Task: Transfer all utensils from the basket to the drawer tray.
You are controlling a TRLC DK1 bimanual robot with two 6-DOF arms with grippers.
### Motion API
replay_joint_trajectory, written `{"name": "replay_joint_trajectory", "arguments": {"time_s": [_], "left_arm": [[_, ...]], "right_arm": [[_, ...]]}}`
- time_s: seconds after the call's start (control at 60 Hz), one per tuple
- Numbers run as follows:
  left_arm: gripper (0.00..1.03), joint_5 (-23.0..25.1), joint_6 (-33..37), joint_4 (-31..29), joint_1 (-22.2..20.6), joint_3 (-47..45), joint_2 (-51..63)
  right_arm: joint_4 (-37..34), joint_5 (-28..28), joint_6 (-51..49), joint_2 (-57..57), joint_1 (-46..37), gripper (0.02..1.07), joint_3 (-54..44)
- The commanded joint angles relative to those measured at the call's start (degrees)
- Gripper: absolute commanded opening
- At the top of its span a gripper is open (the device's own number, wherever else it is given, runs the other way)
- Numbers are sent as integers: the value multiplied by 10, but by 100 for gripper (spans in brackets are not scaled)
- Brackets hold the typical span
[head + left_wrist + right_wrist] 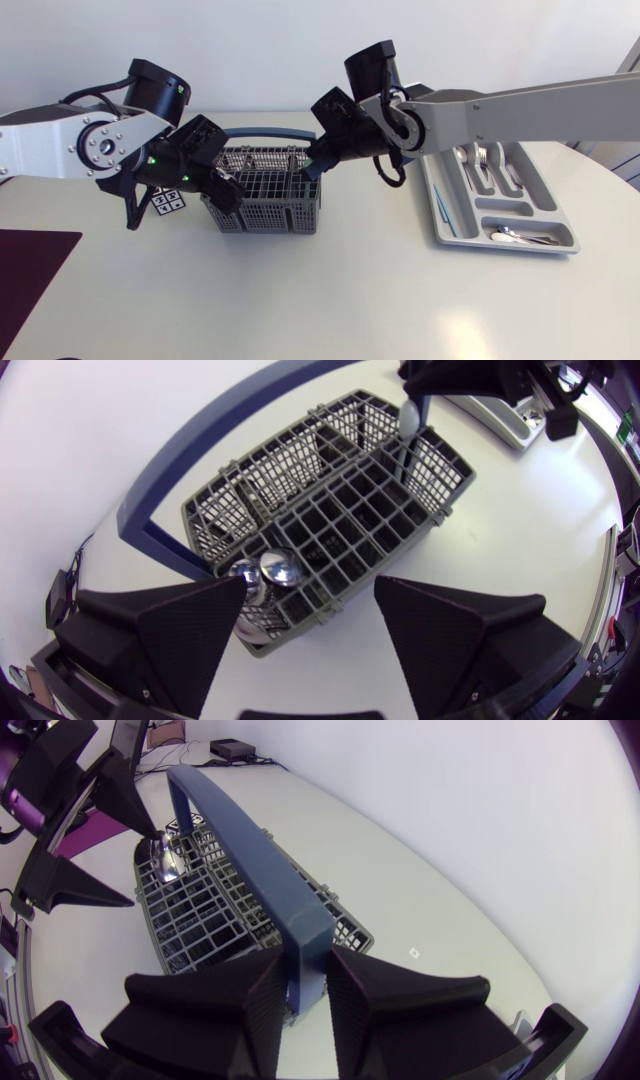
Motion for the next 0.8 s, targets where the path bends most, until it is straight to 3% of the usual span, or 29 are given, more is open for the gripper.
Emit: {"name": "replay_joint_trajectory", "arguments": {"time_s": [0.0, 0.1, 0.217, 0.333, 0.5, 0.667, 0.783], "left_arm": [[90, -3, -2, -1, -3, -20, -14], [90, -3, -2, -1, -4, -24, -19], [90, -3, -3, 0, -4, -28, -21], [90, -3, -2, -1, -3, -29, -25], [90, -3, 4, 4, 5, -21, -22], [90, -3, 11, 15, 17, -8, -5], [90, -3, 15, 19, 26, -1, 8]], "right_arm": [[-26, 15, 9, -43, 32, 21, -42], [-44, 41, 28, -71, 54, 22, -63], [-85, 43, 42, -93, 72, 49, -70], [-104, 44, 44, -120, 92, 52, -93], [-140, 37, 43, -175, 90, 92, -121], [-177, 8, 33, -252, 70, 97, -144], [-199, -71, 16, -253, -12, 96, -130]]}}
